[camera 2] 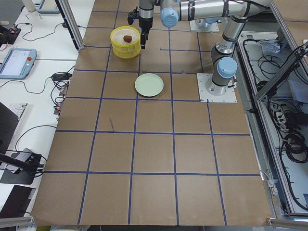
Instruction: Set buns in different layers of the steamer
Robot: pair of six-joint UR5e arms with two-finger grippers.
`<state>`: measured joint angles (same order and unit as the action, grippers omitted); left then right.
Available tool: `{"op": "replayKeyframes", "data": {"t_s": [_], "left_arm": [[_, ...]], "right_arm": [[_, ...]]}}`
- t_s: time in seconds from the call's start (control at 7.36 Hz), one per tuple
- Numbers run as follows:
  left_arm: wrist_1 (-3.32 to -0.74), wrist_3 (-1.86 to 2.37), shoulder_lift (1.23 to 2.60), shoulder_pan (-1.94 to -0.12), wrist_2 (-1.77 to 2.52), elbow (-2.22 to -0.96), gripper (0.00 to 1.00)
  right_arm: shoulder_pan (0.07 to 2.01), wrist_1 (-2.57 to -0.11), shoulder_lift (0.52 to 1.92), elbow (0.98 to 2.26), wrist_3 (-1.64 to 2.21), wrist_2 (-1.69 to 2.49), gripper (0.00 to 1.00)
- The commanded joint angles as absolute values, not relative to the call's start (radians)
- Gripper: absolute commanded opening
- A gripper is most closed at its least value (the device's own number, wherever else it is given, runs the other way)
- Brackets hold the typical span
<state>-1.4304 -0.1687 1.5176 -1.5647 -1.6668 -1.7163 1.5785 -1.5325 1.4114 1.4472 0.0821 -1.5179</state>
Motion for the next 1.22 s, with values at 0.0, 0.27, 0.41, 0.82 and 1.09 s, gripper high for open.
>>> {"op": "replayKeyframes", "data": {"t_s": [0.0,0.27,0.41,0.82,1.09], "left_arm": [[-1.486,-0.17,1.485,-1.563,-1.657,-1.704,1.0],[-1.485,-0.172,1.485,-1.554,-1.661,-1.691,1.0],[-1.485,-0.172,1.488,-1.555,-1.655,-1.684,1.0],[-1.489,-0.172,1.488,-1.557,-1.654,-1.686,1.0],[-1.491,-0.169,1.485,-1.566,-1.632,-1.698,1.0]], "right_arm": [[1.578,-1.526,1.411,1.439,0.081,-1.563,0.78],[1.58,-1.522,1.411,1.434,0.08,-1.601,0.78],[1.578,-1.523,1.411,1.439,0.08,-1.589,0.78],[1.58,-1.525,1.411,1.44,0.081,-1.586,0.8],[1.58,-1.529,1.416,1.442,0.083,-1.585,0.82]]}}
